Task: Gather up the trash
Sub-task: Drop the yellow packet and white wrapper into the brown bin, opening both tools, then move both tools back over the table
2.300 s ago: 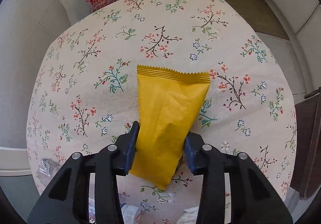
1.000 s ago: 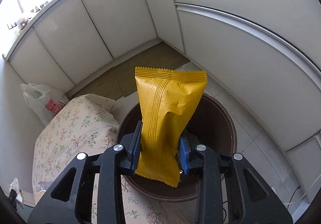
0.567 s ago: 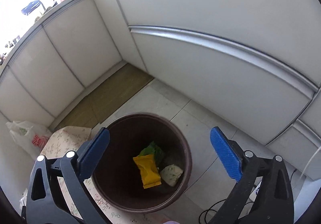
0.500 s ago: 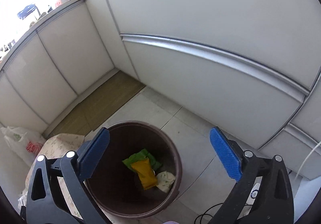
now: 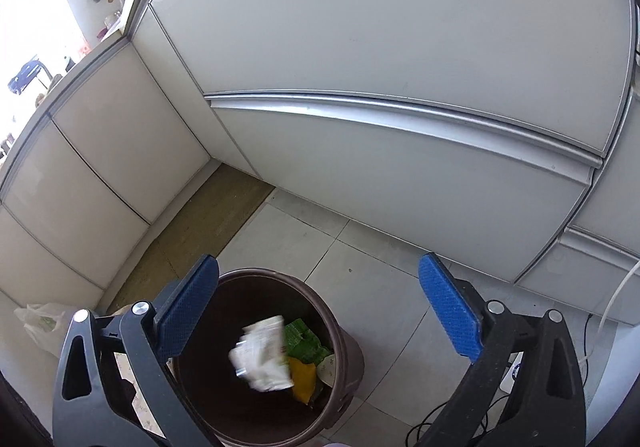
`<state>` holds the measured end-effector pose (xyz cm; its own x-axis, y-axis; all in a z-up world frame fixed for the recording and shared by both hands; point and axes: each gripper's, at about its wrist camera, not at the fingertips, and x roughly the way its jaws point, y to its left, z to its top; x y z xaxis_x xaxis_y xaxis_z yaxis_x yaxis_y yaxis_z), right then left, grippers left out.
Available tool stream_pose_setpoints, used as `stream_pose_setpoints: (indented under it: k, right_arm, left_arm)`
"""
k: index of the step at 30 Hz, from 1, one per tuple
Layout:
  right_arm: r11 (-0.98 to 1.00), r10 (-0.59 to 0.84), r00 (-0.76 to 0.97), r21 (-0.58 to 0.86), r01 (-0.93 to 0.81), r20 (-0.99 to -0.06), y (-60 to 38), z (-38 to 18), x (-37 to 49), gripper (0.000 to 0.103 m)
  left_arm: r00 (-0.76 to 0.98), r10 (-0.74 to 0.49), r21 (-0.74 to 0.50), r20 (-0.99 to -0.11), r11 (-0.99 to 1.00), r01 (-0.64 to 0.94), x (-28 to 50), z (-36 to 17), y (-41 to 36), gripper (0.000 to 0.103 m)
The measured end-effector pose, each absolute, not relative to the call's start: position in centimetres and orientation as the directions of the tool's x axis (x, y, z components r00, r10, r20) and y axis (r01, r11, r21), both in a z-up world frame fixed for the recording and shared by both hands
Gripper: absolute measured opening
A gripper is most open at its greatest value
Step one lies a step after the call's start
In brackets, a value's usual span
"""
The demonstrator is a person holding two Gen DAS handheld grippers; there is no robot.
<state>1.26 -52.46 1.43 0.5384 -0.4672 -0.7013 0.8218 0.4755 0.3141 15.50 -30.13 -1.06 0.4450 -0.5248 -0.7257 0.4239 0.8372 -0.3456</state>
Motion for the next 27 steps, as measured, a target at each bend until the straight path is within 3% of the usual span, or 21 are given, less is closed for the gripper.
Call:
stream_pose_setpoints:
  k: [10,27]
  right_arm:
    - [0.558,-0.437,0.551,0.266,0.786,-0.711,-50.3,1.8,3.3,0.096]
    - [0.8,-0.296,0.603,0.152,0.58,-0.741,-40.2,1.7,8.1,0.096]
  left_arm:
    - [0.487,-0.441,-0.267,-0.754,0.883,0.387,14.7,-0.9,-27.0,0.081]
    - [0.528,-0.269,-0.155,-0.805,0.956,0.25,11.5,0.0,-13.4,0.087]
